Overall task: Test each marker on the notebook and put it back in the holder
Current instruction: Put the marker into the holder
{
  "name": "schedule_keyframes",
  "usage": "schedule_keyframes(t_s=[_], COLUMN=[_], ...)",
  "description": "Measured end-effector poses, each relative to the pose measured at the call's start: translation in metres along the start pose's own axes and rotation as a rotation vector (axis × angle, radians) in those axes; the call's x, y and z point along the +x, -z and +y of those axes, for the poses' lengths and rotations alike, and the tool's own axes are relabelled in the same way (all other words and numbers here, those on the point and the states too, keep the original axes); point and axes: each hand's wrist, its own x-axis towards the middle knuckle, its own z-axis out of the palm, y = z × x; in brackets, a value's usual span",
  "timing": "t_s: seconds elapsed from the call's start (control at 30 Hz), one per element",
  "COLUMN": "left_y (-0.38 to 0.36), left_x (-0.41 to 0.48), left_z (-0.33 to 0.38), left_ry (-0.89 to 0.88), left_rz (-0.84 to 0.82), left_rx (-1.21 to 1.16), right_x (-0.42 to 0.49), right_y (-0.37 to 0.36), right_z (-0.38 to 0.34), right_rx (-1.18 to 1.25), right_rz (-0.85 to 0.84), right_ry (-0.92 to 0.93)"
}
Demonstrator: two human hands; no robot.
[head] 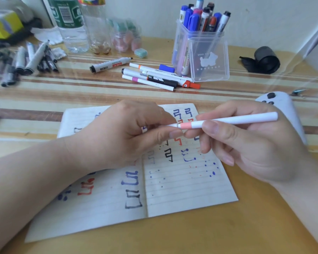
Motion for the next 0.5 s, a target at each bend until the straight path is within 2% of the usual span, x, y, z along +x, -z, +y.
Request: schedule_keyframes(t_s=[0.3, 0.5], left_y=[0.003, 0.004], left_x=[0.0, -0.001], left_z=[0.01, 0.01], left_ry=[-0.03, -0.069], left_rz=[0.082, 0.049], left_rx=[0.016, 0.017], right_x=[-0.002, -0.005], right_y=[-0.011, -0.013], right_z=[0.002, -0.002], right_rx=[0.053, 0.077], right_rz=[0.083, 0.084], right_ry=[0.011, -0.04])
